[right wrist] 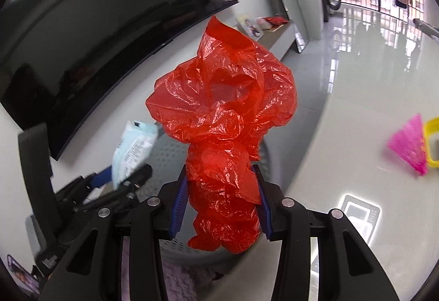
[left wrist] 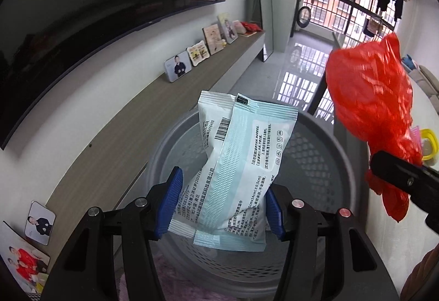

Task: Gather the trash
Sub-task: 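Carry the packet and red bag over the grey basket with both grippers, then open both grippers to drop the packet and red bag into the basket, then move both open grippers from the basket toward the toy fish on the table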

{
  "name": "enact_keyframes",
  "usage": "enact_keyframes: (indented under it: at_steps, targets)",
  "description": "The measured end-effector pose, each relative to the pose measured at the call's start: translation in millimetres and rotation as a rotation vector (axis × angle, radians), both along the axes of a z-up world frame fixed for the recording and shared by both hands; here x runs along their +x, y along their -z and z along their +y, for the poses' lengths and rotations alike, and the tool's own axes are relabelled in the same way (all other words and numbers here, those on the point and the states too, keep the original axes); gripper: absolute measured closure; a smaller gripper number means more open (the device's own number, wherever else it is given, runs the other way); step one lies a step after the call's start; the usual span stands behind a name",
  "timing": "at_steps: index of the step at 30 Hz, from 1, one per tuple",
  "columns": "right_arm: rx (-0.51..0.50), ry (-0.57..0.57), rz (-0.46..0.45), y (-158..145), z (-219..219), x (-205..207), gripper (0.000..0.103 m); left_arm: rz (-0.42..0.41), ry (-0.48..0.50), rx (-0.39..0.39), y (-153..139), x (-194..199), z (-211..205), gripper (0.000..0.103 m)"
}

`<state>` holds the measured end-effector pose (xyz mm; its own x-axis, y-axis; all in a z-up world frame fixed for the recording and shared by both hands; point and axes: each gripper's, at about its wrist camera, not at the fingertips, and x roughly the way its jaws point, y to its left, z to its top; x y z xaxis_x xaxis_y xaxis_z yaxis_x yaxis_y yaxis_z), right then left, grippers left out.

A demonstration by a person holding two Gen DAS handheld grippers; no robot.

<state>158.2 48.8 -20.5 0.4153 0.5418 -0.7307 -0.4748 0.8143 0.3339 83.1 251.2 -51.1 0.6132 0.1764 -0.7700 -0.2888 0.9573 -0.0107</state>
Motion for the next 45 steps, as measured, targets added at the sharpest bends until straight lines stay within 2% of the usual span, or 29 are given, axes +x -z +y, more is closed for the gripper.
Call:
enact_keyframes:
  at_steps: [4, 9, 16, 18, 20, 22, 45]
  targets:
    - [-0.024, -0.047, 0.034, 14.6, 20.0, 6.0, 0.061, 0.025, -0.015, -0.008, 10.7, -1.7, 13.0, 0.048]
    - [-0.07, -0.058, 0.073, 28.8, 20.6, 8.1, 0.061, 0.037, -0.013, -0.009, 18.4, 1.6, 21.6, 0.048]
    - [-0.091, -0.076, 0.07, 41.9, 40.7, -5.3, 0.059, 0.045, -0.004, -0.003, 23.4, 4.2, 26.6, 0.047]
    - [-0.09, -0.078, 0.073, 40.5, 39.9, -4.1, 0.056, 0.043, -0.003, -0.007, 22.9, 4.8, 27.7, 0.04]
    - [-0.076, -0.071, 0.066, 40.7, 40.2, 2.7, 0.039, 0.034, -0.005, -0.003, 21.2, 4.1, 28.3, 0.03]
    - [-0.072, -0.064, 0.049, 39.2, 38.6, 0.0, 0.036, 0.025, -0.003, 0.003, 19.2, 3.1, 27.5, 0.028]
    - [-0.062, -0.007, -0.001, 41.2, 27.3, -3.4, 0.035, 0.043, -0.052, 0.012, 15.2, -12.7, 33.4, 0.023]
